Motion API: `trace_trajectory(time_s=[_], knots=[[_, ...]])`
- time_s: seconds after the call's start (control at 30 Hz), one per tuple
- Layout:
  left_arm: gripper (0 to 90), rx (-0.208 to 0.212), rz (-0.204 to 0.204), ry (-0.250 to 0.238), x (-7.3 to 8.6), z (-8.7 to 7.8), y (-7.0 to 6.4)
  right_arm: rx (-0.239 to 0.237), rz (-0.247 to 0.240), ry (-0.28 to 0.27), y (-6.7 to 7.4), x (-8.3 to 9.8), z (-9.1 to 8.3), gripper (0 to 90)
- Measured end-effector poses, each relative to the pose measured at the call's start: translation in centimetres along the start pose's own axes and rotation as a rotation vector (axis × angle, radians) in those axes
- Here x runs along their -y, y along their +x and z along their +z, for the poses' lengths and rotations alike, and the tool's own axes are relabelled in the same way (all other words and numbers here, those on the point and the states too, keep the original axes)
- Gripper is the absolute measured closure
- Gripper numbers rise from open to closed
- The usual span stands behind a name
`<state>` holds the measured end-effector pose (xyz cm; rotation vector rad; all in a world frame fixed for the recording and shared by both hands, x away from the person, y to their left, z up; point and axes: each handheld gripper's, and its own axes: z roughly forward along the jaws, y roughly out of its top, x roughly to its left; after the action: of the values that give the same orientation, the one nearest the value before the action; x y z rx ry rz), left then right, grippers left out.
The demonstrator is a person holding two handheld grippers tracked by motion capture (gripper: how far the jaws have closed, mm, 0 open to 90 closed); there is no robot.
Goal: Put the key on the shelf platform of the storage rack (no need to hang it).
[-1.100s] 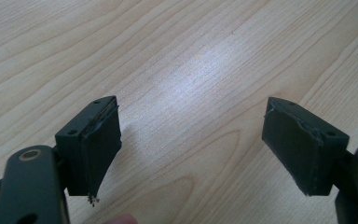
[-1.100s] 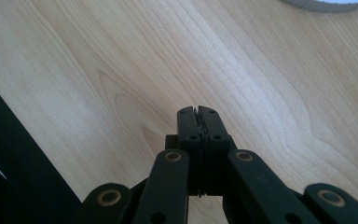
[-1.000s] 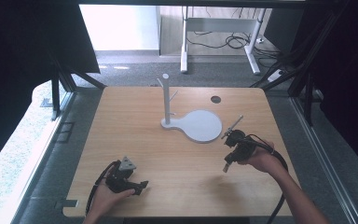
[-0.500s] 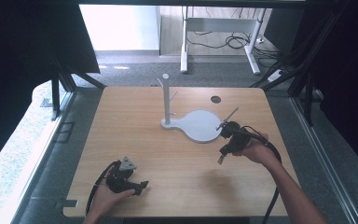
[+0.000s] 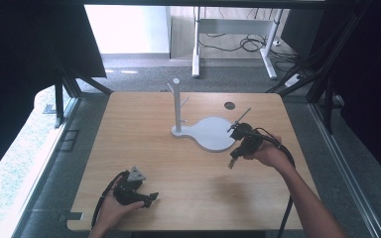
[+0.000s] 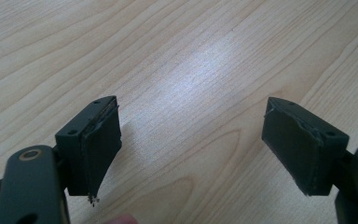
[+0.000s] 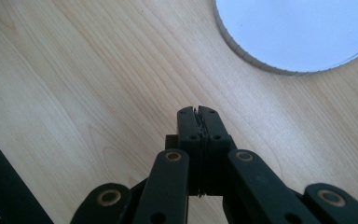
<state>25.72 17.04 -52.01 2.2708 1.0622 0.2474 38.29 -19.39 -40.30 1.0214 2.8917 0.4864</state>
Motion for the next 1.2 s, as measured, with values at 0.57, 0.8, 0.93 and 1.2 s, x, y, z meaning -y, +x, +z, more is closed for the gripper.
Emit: trace_trajectory(time_s=[0.57,0.8,0.93,1.2], knots=[[20.0,0.002,0.006,-0.001,0.0,0.0,0.0,0.016,0.02,-0.025,-1.3,-1.6,-0.2,89.9],[20.0,0.003,0.003,-0.004,0.0,-0.1,0.0,0.018,0.032,-0.025,-1.7,-2.0,-0.2,89.9],[20.0,0.003,0.003,-0.003,0.0,0.0,-0.1,0.023,0.033,-0.028,-1.8,-2.2,-0.3,89.9],[20.0,0.0,0.001,-0.005,0.0,0.0,0.0,0.027,0.043,-0.024,-2.0,-2.8,-0.2,90.0]])
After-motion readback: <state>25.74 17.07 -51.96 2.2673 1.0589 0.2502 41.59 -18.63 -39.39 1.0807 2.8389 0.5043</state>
